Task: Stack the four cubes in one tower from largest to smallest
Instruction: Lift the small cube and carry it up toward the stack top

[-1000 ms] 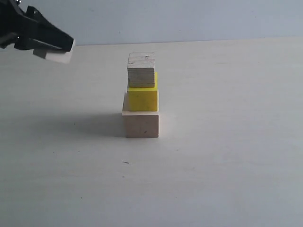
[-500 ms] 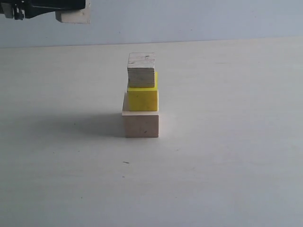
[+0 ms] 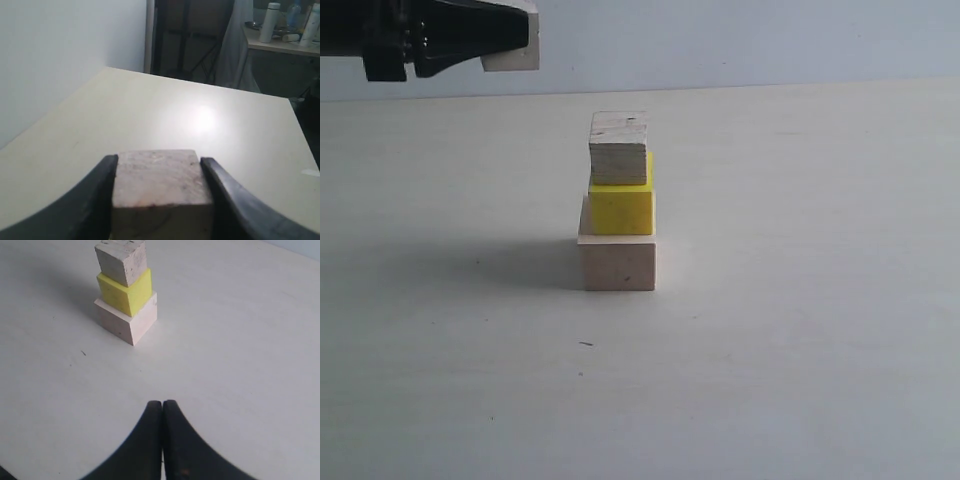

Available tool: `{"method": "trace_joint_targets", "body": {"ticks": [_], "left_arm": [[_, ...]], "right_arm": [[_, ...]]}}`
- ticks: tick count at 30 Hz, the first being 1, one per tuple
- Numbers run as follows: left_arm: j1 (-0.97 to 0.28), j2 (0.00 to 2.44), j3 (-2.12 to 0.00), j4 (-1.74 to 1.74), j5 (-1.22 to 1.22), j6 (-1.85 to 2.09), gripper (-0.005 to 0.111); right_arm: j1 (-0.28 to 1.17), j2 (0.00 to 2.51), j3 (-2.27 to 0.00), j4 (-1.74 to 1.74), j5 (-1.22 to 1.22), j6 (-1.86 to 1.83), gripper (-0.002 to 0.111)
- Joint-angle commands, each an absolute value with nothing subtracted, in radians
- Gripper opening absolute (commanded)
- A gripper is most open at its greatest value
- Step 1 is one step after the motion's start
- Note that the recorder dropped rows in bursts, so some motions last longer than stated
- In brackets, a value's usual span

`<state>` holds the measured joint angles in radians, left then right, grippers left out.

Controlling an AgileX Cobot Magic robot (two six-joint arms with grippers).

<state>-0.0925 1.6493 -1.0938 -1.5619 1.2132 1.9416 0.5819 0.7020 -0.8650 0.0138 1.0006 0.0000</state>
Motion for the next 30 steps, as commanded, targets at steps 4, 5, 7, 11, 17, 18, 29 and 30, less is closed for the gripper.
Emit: {"method": "trace_joint_targets", "body": {"ticks": [4, 5, 7, 11, 17, 18, 29, 30], "left_arm": [[-0.116, 1.723, -1.191, -1.611, 1.221, 1.983, 0.000], [-0.127, 1.728, -1.205, -1.611, 1.221, 1.989, 0.000], [-0.154, 1.741, -1.244, -1.611, 1.221, 1.990, 0.000], [-0.203, 1.775, -1.315, -1.611, 1.221, 2.018, 0.000], [-0.219, 1.841, -1.379, -1.599, 1.221, 2.011, 0.000], [-0.219, 1.849, -1.379, -1.599, 1.221, 2.011, 0.000], [-0.269, 1.878, -1.379, -1.514, 1.221, 2.005, 0.000], [-0.276, 1.879, -1.379, -1.508, 1.221, 2.007, 0.000]], "right_arm": [[0.581, 0.697, -0.861, 0.027, 0.999, 0.000, 0.000], [0.581, 0.697, -0.861, 0.027, 0.999, 0.000, 0.000], [0.581, 0.697, -0.861, 0.027, 0.999, 0.000, 0.000], [0.581, 0.697, -0.861, 0.027, 0.999, 0.000, 0.000], [0.581, 0.697, -0.861, 0.027, 0.999, 0.000, 0.000], [0.581, 0.697, -0.861, 0.027, 0.999, 0.000, 0.000], [0.581, 0.697, -0.861, 0.027, 0.999, 0.000, 0.000], [0.581, 0.697, -0.861, 0.027, 0.999, 0.000, 0.000]]}}
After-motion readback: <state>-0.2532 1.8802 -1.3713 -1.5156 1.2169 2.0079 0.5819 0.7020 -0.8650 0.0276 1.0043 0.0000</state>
